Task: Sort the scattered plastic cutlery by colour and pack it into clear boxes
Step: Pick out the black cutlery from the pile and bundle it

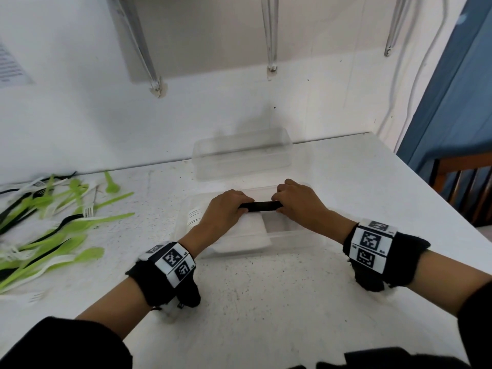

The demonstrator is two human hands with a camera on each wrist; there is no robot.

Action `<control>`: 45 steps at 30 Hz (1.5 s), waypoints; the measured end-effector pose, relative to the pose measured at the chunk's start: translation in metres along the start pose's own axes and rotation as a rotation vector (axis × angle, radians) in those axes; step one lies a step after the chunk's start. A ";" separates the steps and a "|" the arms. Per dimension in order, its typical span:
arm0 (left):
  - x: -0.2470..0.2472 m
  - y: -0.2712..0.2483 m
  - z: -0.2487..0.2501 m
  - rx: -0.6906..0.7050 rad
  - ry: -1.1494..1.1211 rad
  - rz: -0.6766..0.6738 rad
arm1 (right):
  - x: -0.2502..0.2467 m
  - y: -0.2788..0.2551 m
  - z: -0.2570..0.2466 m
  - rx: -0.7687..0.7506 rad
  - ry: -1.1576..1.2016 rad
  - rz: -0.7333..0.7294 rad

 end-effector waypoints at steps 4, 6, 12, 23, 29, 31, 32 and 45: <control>-0.002 0.000 0.000 0.004 0.029 0.010 | 0.002 0.000 0.000 -0.011 -0.017 0.002; -0.003 0.000 0.001 0.017 0.032 0.001 | 0.002 0.000 0.001 -0.012 -0.019 0.004; 0.004 0.007 0.009 0.053 0.165 -0.091 | 0.003 -0.001 0.003 0.005 -0.051 0.043; 0.004 0.005 0.004 0.031 0.047 -0.026 | 0.006 0.001 0.004 0.011 -0.011 0.053; 0.003 0.005 0.003 0.018 0.012 0.003 | 0.003 -0.001 0.004 0.021 0.020 0.064; 0.002 0.005 0.002 0.000 0.000 0.010 | 0.002 -0.001 0.004 0.027 0.040 0.064; 0.002 0.004 0.001 -0.010 -0.011 0.013 | 0.001 -0.001 0.005 0.031 0.054 0.062; -0.008 -0.002 0.002 0.001 -0.039 0.029 | -0.007 -0.008 0.017 0.116 0.484 0.187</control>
Point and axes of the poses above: each hand's wrist, its own y-axis towards the middle knuckle, its own x-axis out of the palm, z = x × y, the point moved 6 cm from there along y, towards the middle knuckle, and after that the axes turned 5 degrees about -x, right-handed, at the moved point
